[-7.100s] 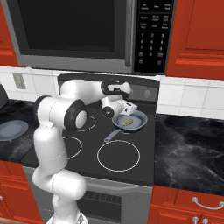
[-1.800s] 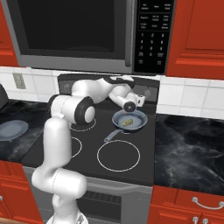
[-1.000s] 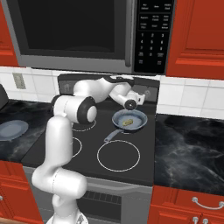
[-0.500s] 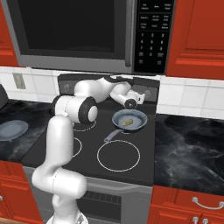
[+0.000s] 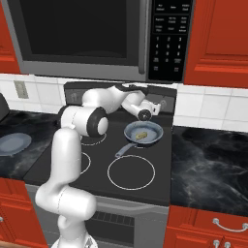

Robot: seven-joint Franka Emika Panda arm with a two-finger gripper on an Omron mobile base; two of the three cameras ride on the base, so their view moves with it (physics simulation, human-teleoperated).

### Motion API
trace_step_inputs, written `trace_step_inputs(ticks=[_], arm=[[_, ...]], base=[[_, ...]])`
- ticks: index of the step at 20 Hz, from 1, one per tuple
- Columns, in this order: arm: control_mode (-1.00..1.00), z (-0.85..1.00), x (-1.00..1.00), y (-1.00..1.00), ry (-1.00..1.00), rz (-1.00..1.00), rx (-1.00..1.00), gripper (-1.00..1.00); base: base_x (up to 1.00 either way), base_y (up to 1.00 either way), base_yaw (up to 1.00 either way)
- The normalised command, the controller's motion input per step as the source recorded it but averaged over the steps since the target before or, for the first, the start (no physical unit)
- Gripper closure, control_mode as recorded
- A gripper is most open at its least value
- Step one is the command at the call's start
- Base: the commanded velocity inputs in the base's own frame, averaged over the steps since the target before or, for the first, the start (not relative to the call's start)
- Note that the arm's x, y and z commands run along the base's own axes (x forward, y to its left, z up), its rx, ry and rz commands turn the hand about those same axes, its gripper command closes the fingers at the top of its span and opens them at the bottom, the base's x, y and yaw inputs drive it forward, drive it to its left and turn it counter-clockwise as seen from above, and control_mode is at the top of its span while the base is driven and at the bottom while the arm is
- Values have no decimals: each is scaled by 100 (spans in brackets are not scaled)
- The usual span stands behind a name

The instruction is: Pick up the butter stick and place it in the pan. Then turn on the burner for the pan.

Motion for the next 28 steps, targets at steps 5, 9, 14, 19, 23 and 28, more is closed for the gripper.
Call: trace_step_inputs(ticks=[5, 9, 14, 19, 23, 28], arm=[[-100, 0, 0, 0, 0, 0, 0, -100], [-100, 0, 0, 0, 0, 0, 0, -100], [-100, 0, 0, 0, 0, 0, 0, -100], [-100, 0, 0, 0, 0, 0, 0, 100], [-100, 0, 0, 0, 0, 0, 0, 100], [-100, 0, 0, 0, 0, 0, 0, 100]], base=[[0, 0, 0], [0, 0, 0], [0, 0, 0], [0, 0, 0], [0, 0, 0], [0, 0, 0]])
